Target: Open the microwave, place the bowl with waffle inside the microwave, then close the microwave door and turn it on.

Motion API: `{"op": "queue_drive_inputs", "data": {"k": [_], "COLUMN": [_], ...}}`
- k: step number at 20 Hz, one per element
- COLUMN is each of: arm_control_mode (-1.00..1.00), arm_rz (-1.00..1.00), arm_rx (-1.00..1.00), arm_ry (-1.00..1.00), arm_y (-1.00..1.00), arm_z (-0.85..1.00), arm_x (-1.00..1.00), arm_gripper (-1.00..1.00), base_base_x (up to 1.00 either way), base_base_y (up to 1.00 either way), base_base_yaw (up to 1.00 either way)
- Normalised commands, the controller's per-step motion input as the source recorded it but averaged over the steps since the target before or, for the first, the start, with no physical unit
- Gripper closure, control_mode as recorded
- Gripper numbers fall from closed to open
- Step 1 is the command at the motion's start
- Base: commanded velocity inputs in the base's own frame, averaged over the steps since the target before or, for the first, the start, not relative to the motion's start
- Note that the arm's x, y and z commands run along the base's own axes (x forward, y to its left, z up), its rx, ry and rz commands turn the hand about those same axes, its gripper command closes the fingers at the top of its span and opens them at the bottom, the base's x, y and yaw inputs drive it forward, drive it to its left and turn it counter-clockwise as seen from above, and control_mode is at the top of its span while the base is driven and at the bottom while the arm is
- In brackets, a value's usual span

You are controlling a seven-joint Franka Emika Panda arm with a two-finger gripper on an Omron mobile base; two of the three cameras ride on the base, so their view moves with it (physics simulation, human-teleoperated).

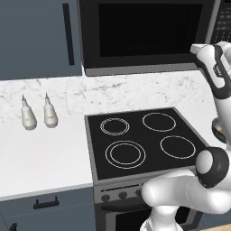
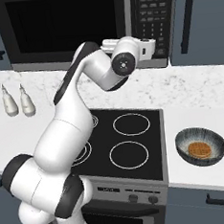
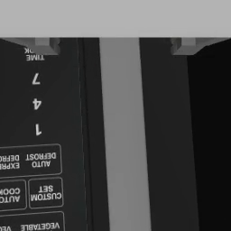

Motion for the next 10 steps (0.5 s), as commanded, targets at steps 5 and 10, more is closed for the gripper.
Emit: {"op": "queue_drive_inputs", "data": {"k": [5,10], "arm_control_mode": [-1.00,-1.00], "arm_rz": [0.00,0.00], "arm_rx": [0.00,0.00], "arm_ry": [0.00,0.00], "arm_y": [0.00,0.00], "arm_z": [0.00,0.00], "arm_x": [0.00,0.00], "arm_gripper": [1.00,1.00], "base_base_x": [0.00,0.00], "base_base_y": [0.00,0.00], "base_base_yaw": [0.00,0.00]}}
